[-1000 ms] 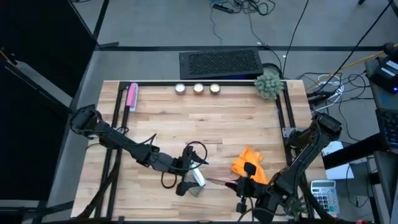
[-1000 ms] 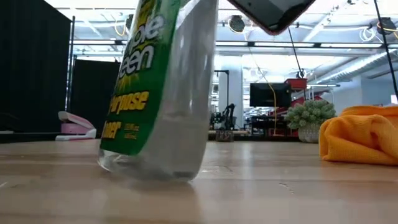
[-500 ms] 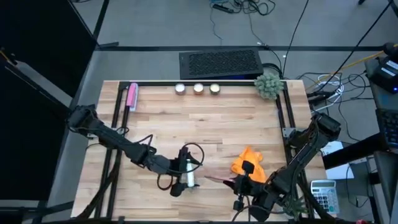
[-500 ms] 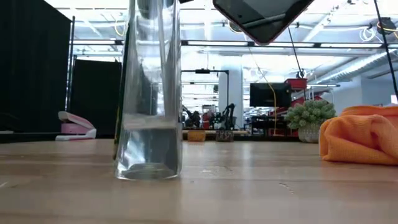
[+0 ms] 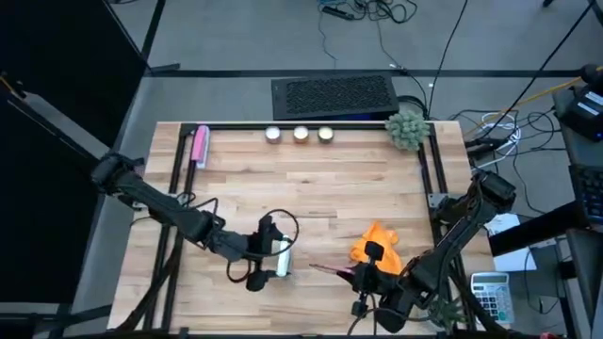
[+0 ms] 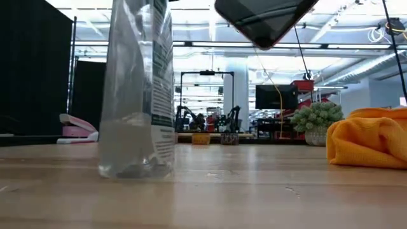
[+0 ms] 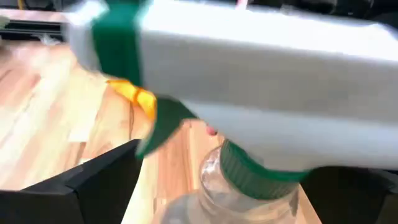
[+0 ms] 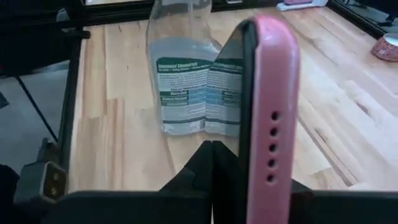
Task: Apply microfiber cloth
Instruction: Spray the front of the cellphone with a spray bottle
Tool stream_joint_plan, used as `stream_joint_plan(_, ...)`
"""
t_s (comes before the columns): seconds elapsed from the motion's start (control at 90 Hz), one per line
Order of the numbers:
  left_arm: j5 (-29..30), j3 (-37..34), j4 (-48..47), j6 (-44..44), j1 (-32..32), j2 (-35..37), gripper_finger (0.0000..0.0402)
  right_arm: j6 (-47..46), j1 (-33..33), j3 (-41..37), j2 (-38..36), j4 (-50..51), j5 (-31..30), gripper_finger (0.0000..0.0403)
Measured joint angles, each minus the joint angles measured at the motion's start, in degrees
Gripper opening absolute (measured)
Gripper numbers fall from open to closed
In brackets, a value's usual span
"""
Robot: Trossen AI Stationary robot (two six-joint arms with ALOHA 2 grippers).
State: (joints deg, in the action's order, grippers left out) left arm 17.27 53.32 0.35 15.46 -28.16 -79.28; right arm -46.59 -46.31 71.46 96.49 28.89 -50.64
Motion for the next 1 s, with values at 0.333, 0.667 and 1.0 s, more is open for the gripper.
stream_joint_plan(0.333,-0.32,-0.07,-15.45,6.30,-2.52,6.70,0.0386,0.81,1.58,0.00,0.83,-0.03,2.80,0.0009)
stream_joint_plan(0.667,-0.88,-0.07,-24.20,10.00,-3.82,10.77,0.0386,0.47,3.65,0.00,4.54,-1.77,7.31,0.0009)
stream_joint_plan(1.0,1.35,-5.92,-13.20,14.16,-6.38,0.04,0.0386,2.79,4.88,0.00,8.21,-8.34,8.77,0.0009)
